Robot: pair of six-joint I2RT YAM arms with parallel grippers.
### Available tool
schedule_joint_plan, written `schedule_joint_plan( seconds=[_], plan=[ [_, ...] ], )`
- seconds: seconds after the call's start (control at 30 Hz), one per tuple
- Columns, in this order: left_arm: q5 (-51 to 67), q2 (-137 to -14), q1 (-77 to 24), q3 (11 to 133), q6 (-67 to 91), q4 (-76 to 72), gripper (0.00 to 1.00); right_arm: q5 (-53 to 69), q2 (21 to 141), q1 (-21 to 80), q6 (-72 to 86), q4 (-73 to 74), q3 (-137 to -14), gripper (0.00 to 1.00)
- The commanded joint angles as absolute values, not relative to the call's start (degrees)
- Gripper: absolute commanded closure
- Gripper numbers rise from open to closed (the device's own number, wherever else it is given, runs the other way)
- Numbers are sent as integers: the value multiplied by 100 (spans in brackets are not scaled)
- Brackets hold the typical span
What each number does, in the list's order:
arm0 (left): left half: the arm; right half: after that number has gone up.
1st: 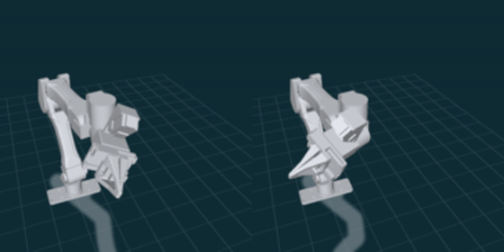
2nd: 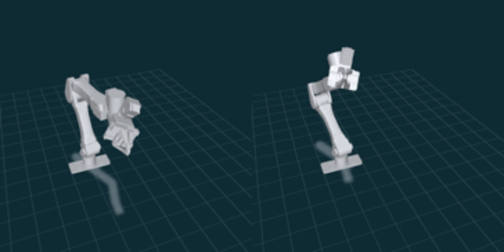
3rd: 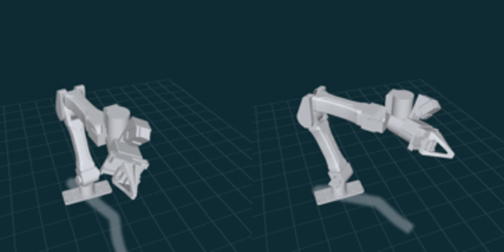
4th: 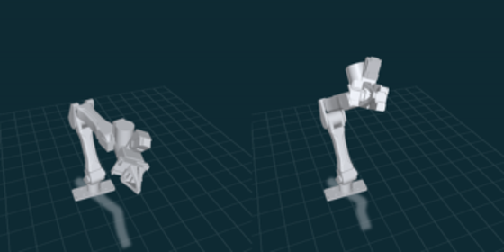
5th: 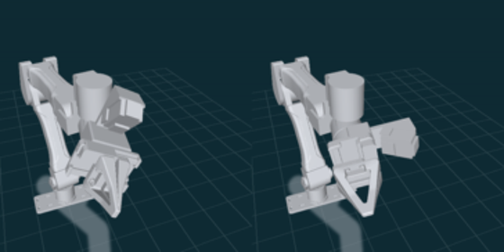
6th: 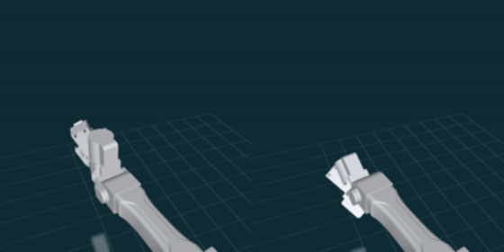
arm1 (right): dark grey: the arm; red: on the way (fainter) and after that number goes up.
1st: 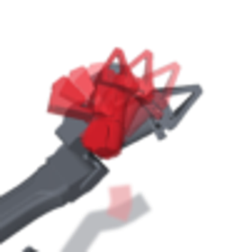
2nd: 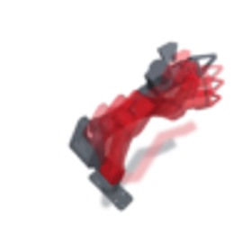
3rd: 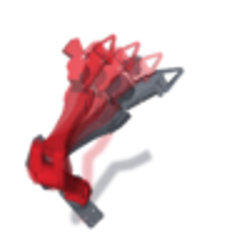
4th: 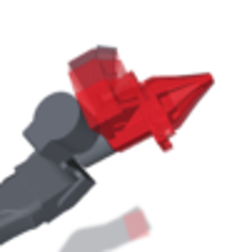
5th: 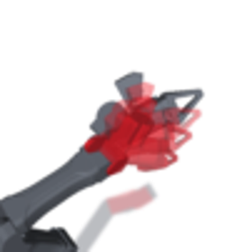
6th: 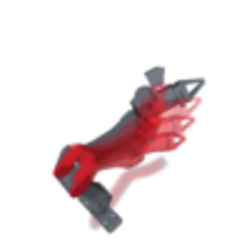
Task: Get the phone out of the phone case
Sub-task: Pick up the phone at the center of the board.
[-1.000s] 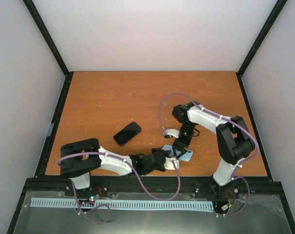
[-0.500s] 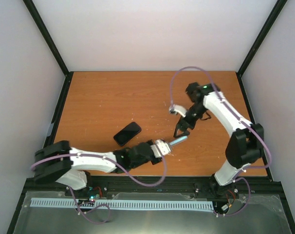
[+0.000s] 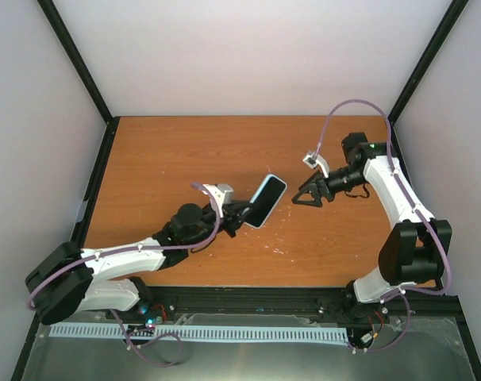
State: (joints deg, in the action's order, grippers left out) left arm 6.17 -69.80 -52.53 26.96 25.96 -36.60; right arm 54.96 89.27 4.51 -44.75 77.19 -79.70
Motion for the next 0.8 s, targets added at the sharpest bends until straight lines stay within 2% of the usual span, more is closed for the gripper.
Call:
schedule_joint_plan(
  seconds=[0.0, 0.2, 0.27, 0.43, 0.5, 0.6, 0.7, 0.77],
  plan=[
    [960, -6659, -4995, 2657, 3612, -5102, 96, 6555, 8409, 456, -3972, 6591, -7276, 14],
    [841, -6823, -4921, 3004, 3978, -5735, 95, 7621, 8265, 568, -3152, 5541, -7016, 20],
    [938, -6988, -4905, 3296, 3944, -5728, 94, 7731, 8190, 670, -2562, 4986, -6993, 20],
    [1126, -7407, -4893, 3824, 4161, -5790, 93, 7930, 7796, 786, -1068, 3493, -6900, 27],
    [1220, -7553, -4866, 3938, 4296, -5916, 92, 7970, 7630, 791, -639, 3015, -6887, 36],
    [1262, -7669, -4822, 3954, 4476, -6193, 92, 7872, 7416, 791, -147, 2521, -6812, 56],
    [1263, -7708, -4771, 3879, 4539, -6348, 92, 7877, 7299, 791, 61, 2370, -6703, 65],
    [1331, -7745, -4730, 3817, 4556, -6429, 92, 7901, 7244, 791, 268, 2213, -6584, 75]
  ],
)
